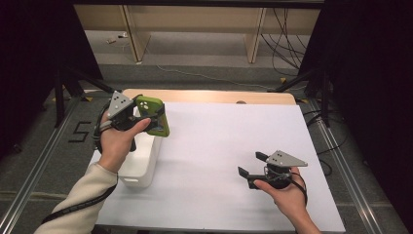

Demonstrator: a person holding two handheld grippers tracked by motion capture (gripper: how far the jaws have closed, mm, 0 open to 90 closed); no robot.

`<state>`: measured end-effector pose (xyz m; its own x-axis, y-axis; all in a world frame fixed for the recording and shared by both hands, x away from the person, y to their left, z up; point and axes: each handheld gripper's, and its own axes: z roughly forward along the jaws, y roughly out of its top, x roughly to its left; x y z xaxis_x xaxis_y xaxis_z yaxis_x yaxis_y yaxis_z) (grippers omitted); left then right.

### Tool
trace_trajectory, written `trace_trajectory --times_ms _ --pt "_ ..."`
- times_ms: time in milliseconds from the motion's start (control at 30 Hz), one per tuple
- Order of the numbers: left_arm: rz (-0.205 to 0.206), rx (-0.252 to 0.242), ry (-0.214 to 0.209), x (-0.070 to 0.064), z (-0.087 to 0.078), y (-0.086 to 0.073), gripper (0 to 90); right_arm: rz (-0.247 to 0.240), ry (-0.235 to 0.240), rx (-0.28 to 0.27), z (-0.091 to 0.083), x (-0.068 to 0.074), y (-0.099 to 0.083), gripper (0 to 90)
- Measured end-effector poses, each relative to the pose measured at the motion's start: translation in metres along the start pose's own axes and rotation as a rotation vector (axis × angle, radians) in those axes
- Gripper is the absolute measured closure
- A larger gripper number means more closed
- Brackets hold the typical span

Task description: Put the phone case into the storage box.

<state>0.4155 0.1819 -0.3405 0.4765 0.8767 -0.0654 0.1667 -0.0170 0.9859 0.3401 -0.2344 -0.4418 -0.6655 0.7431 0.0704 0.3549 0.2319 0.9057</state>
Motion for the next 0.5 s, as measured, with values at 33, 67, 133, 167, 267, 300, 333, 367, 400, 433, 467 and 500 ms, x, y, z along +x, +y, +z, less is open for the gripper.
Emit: trace_trajectory --times_ms 33,67,133,167,267,300,333,367,400,433,467,500 --pt "0.000 0.000 0.001 0.0004 -0.0001 0.0001 17.3 0.000 0.000 0.000 0.0000 0.0000 0.0000 15.0" --pt "0.002 0.001 0.003 0.0011 -0.0002 0.0002 17.2 -0.001 0.000 0.000 0.0000 -0.0001 0.0000 15.0" --pt "0.001 0.001 0.005 0.0019 -0.0003 0.0001 17.3 0.001 -0.001 -0.002 0.0000 -0.0001 0.0000 15.0" --pt "0.002 0.001 0.006 0.0023 -0.0002 0.0001 17.3 0.001 -0.001 -0.002 -0.0001 -0.0001 0.0001 15.0" --pt "0.003 0.001 0.010 0.0032 -0.0004 0.0003 17.3 0.001 -0.002 -0.003 -0.0001 -0.0002 0.0001 15.0" --pt "0.002 0.001 0.010 0.0035 -0.0005 0.0003 17.3 0.001 -0.001 -0.003 -0.0002 -0.0002 0.0000 15.0" --pt "0.001 0.000 0.011 0.0036 -0.0005 0.0004 17.2 0.002 -0.001 -0.003 -0.0002 -0.0002 0.0001 15.0" --pt "0.003 0.000 0.013 0.0040 -0.0006 0.0005 17.3 0.002 -0.001 -0.003 -0.0001 -0.0002 0.0000 15.0" --pt "0.003 0.000 0.013 0.0044 -0.0007 0.0006 17.3 0.002 -0.001 -0.003 -0.0002 -0.0002 0.0001 15.0" --pt "0.004 0.000 0.014 0.0047 -0.0007 0.0007 17.3 0.002 -0.001 -0.003 -0.0001 -0.0003 0.0000 15.0" --pt "0.003 -0.001 0.014 0.0052 -0.0008 0.0008 17.3 0.002 -0.001 -0.002 -0.0002 -0.0003 0.0000 15.0" --pt "0.002 -0.001 0.014 0.0054 -0.0009 0.0008 17.3 0.002 -0.001 -0.002 -0.0002 -0.0003 0.0000 15.0"
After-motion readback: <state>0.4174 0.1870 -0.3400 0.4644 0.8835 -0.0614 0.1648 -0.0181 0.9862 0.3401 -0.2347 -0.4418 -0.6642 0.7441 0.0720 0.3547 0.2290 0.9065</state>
